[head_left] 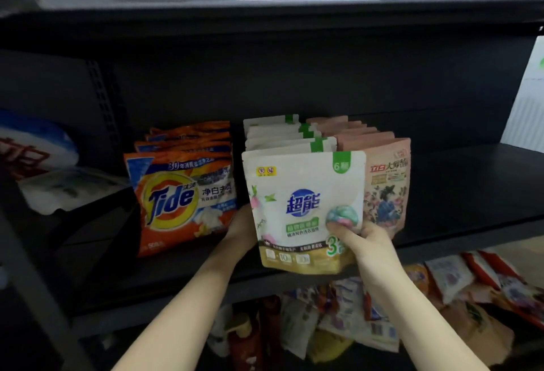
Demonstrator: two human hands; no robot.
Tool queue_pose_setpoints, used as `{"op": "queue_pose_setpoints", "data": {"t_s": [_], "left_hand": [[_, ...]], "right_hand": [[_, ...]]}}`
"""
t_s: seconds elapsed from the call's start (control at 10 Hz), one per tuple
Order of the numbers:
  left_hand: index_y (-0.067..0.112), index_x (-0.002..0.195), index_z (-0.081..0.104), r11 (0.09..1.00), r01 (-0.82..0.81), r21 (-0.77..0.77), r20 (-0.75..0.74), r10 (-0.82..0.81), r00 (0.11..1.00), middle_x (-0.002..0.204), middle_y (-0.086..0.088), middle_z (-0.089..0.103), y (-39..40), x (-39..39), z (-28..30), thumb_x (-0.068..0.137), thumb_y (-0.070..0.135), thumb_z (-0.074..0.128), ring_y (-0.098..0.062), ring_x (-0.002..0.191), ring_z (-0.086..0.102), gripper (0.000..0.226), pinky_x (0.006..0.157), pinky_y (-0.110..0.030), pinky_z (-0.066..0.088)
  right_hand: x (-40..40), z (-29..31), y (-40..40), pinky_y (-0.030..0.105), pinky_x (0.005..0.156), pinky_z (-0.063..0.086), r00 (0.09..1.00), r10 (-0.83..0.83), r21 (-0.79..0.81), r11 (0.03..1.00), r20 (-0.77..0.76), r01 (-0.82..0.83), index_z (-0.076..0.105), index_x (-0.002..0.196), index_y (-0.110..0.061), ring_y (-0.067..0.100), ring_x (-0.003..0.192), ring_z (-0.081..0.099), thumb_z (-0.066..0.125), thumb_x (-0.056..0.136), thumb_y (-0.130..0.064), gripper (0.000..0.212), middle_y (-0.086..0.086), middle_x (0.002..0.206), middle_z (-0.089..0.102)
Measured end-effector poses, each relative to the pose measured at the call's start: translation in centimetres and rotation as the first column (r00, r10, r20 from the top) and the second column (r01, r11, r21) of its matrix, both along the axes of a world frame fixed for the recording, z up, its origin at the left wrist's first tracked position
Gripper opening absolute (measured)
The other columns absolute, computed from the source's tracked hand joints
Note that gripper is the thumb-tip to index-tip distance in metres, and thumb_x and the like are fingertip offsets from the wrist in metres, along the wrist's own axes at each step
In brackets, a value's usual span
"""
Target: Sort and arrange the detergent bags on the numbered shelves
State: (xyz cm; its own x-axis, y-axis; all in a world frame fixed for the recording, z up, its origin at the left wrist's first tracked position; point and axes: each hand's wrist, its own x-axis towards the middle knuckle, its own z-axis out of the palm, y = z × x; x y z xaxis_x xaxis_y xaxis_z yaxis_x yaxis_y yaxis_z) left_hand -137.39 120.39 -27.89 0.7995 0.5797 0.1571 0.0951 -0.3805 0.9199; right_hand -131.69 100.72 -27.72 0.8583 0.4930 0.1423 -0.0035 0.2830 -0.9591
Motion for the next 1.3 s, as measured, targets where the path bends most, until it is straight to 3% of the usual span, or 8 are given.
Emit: {"op": "queue_pose_setpoints", "data": {"t_s": [0.1, 0.2, 0.3, 0.4, 0.6, 0.9, 1.1, 1.3], "left_hand": [[0.03, 0.092, 0.051, 0.997, 0.03, 0.071, 0.04, -0.033, 0.999, 0.103, 0.003, 0.057, 0.1, 0.4, 0.6, 0.103, 0.025, 0.034, -0.01, 0.088, 0.052, 0.021, 0.072, -0.019, 0.042], [0.033, 0.107, 0.049, 0.982, 0.091, 0.164, -0.088, -0.078, 0.993, 0.126, -0.002, 0.054, 0.9, 0.8, 0.7, 0.1, 0.023, 0.041, -0.009, 0.102, 0.047, 0.015, 0.086, -0.023, 0.036], [0.027, 0.13, 0.051, 0.984, 0.104, 0.144, -0.155, -0.081, 0.985, 0.134, 0.0, 0.054, 1.7, 0.1, 0.4, 0.094, 0.023, 0.054, -0.013, 0.115, 0.05, 0.036, 0.09, -0.025, 0.038], [0.024, 0.132, 0.049, 0.991, 0.049, 0.124, -0.159, -0.029, 0.987, 0.131, 0.001, 0.056, 2.7, -1.3, -0.1, 0.088, 0.022, 0.063, -0.016, 0.12, 0.052, 0.046, 0.094, -0.026, 0.041], [0.027, 0.102, 0.061, 0.985, -0.054, -0.165, 0.086, 0.069, 0.994, 0.109, 0.001, 0.066, 1.6, -4.0, -1.7, 0.094, 0.027, 0.055, -0.01, 0.099, 0.063, 0.009, 0.085, -0.024, 0.051], [0.027, 0.091, 0.058, 0.96, -0.093, 0.265, -0.061, 0.113, 0.992, 0.088, 0.015, 0.063, -1.4, -3.3, -2.7, 0.085, 0.033, 0.067, -0.002, 0.086, 0.058, 0.011, 0.071, -0.019, 0.044], [0.025, 0.093, 0.054, 0.916, -0.183, 0.358, -0.05, 0.214, 0.975, 0.085, 0.014, 0.056, -1.6, -2.7, -3.0, 0.089, 0.036, 0.062, -0.007, 0.085, 0.054, 0.015, 0.073, -0.024, 0.042], [0.031, 0.096, 0.051, 0.921, -0.185, 0.343, -0.023, 0.206, 0.978, 0.092, 0.015, 0.056, -2.0, -4.0, -2.9, 0.089, 0.036, 0.06, -0.006, 0.09, 0.055, 0.013, 0.076, -0.022, 0.041]], "right_hand": [[1.2, -0.1, 2.0, 0.021, 0.076, 0.054, 0.998, -0.024, -0.011, 1.0, 0.056, 0.025, 0.069, 0.088, -0.018, 0.009, 0.085, 0.07, 0.067, 0.082, -0.007, 0.013, -0.005, 0.085, 0.074], [2.3, -0.7, 3.1, 0.015, 0.068, 0.053, 0.997, -0.049, -0.069, 0.996, 0.067, 0.054, 0.067, 0.086, -0.022, 0.006, 0.082, 0.066, 0.066, 0.084, -0.011, 0.011, -0.009, 0.085, 0.071], [3.2, -1.0, 3.5, 0.008, 0.061, 0.05, 0.994, -0.082, -0.098, 0.991, 0.069, 0.089, 0.064, 0.087, -0.022, 0.004, 0.081, 0.063, 0.067, 0.085, -0.012, 0.011, -0.008, 0.086, 0.068], [3.5, -1.1, 3.9, 0.017, 0.07, 0.05, 0.994, -0.09, -0.105, 0.99, 0.055, 0.095, 0.065, 0.098, -0.016, 0.012, 0.088, 0.064, 0.067, 0.084, -0.014, 0.014, 0.0, 0.097, 0.068], [2.7, -1.1, 4.1, 0.025, 0.083, 0.044, 0.977, -0.17, -0.166, 0.968, 0.126, 0.19, 0.057, 0.108, -0.017, 0.014, 0.097, 0.058, 0.066, 0.086, -0.029, 0.027, -0.003, 0.101, 0.062], [0.5, -3.1, 3.4, 0.018, 0.087, 0.035, 0.875, -0.31, -0.283, 0.86, 0.373, 0.425, 0.045, 0.133, -0.01, 0.025, 0.121, 0.05, 0.065, 0.087, -0.017, 0.05, 0.008, 0.129, 0.056], [1.0, -4.1, 4.7, 0.03, 0.096, 0.041, 0.791, -0.323, -0.315, 0.788, 0.52, 0.529, 0.042, 0.137, -0.009, 0.027, 0.121, 0.051, 0.063, 0.089, -0.023, 0.054, 0.009, 0.131, 0.055], [-1.0, -4.0, 3.1, 0.026, 0.099, 0.037, 0.83, -0.314, -0.297, 0.826, 0.461, 0.478, 0.036, 0.143, -0.015, 0.023, 0.125, 0.047, 0.059, 0.091, -0.018, 0.057, 0.006, 0.135, 0.052]]}}
